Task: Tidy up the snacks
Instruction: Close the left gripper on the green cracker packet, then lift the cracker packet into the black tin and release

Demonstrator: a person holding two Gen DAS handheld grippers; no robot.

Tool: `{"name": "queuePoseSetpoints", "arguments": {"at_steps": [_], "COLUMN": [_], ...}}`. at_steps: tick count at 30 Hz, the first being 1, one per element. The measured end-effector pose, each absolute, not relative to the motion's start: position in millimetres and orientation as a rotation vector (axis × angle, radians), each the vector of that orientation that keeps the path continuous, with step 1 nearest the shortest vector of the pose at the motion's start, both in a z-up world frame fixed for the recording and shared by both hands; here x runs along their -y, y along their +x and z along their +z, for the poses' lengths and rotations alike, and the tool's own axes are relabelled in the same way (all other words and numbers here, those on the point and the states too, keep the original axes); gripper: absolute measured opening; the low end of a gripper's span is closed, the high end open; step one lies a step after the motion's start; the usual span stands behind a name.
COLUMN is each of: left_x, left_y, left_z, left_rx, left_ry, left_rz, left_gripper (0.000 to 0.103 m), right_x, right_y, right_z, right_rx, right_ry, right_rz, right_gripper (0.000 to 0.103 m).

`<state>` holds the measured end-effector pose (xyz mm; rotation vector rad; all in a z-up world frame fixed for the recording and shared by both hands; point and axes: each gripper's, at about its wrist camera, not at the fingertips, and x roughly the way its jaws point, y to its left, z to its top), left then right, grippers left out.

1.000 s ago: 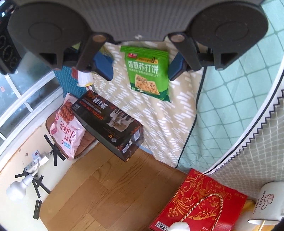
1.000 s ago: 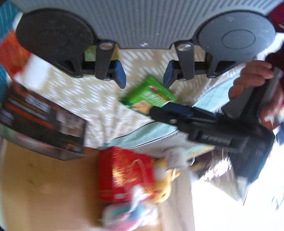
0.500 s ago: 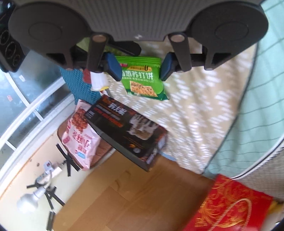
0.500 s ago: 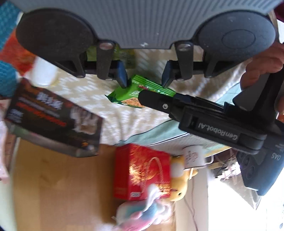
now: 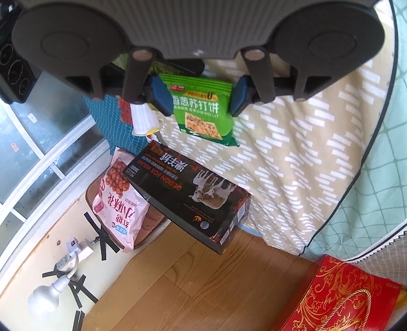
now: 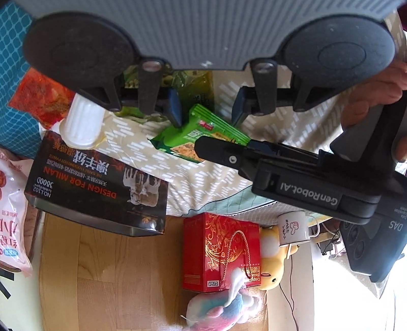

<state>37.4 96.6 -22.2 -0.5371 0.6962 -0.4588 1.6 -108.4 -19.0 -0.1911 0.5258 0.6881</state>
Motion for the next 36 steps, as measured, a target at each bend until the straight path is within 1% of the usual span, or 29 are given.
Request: {"name": "queuePoseSetpoints", "arguments": {"at_steps": [22,26,31,33,36], "left_x": [-96.6,-96.3,-95.1,-91.9,-88.7], "left_y": [36.5,37.2,36.3,33.8,30.5], "left_z": [-22.2,-22.4,-21.4,-19.6,-16.9], "left_rx": [-0.689,-0.688,-0.685,-0.678,-0.664], "left_ry": [-0.539,-0.543,-0.530,-0.501,-0.465], "left_rz": [-0.480,-0.501,-0.495,-0.482,-0.464], "left_gripper": [0.060,0.067,0.067,0.064,0.061], "right_x": [107.5,107.3,107.6,106.4,105.4], "right_y": [1.3,1.1,1.8,1.6,-0.9], "right_z": [-19.4,-19.6,-19.5,-19.8,-19.4], "right_rx": [-0.522,-0.522,-0.522,-0.522,-0.503], "right_ry": [-0.214,-0.214,-0.216,-0.224,-0.239], "right_rz": [0.695,0.695,0.699,0.701,0.700], "right_gripper": [0.046,0.046,0.047,0.047,0.042]}}
